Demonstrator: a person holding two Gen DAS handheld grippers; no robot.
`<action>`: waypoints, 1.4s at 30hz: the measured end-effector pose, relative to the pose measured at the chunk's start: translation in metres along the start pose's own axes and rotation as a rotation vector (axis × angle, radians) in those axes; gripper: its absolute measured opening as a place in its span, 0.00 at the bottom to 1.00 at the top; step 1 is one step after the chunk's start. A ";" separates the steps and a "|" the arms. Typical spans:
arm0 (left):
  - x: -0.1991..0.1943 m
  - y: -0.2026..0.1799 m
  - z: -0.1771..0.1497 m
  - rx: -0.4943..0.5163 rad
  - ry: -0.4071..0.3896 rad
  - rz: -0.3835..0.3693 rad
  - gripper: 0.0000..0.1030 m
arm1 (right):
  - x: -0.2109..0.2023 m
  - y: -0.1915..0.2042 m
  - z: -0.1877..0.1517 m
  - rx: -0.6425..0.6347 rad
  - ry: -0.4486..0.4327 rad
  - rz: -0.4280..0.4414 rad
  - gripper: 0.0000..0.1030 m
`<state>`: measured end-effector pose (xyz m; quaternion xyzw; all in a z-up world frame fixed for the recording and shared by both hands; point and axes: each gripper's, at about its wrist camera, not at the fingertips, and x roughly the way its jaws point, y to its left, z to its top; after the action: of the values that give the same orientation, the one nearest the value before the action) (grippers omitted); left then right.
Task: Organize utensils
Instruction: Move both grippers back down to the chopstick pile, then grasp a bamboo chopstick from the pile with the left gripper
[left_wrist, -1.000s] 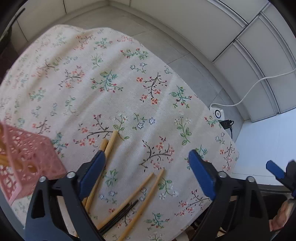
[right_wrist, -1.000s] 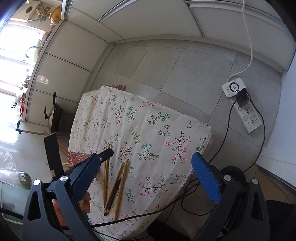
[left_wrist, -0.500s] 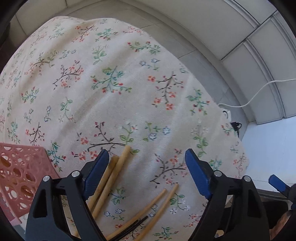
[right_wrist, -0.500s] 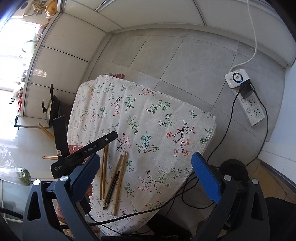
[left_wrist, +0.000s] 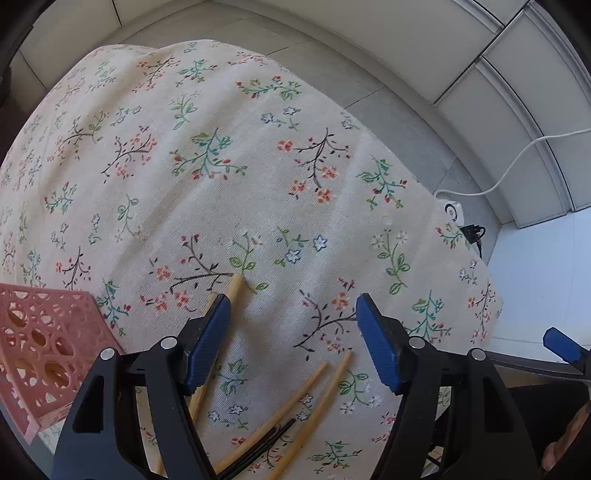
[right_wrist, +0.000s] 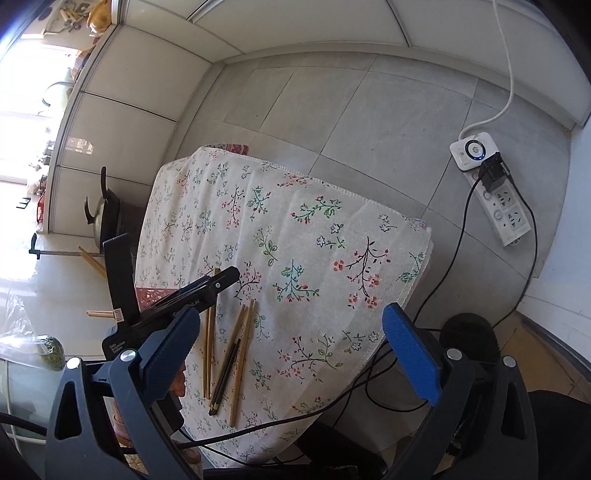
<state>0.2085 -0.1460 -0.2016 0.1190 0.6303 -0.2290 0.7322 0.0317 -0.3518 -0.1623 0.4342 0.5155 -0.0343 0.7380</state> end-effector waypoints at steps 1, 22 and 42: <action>0.001 0.002 -0.002 -0.006 0.005 0.010 0.65 | 0.001 0.000 0.000 0.000 0.002 0.000 0.93; -0.005 0.001 -0.027 -0.054 -0.111 0.163 0.15 | 0.023 0.006 -0.007 -0.056 0.039 -0.065 0.93; -0.188 -0.005 -0.173 -0.070 -0.561 0.187 0.12 | 0.137 0.076 -0.044 -0.096 0.200 -0.191 0.53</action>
<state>0.0367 -0.0349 -0.0478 0.0834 0.3971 -0.1626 0.8994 0.1009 -0.2203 -0.2286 0.3485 0.6265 -0.0364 0.6962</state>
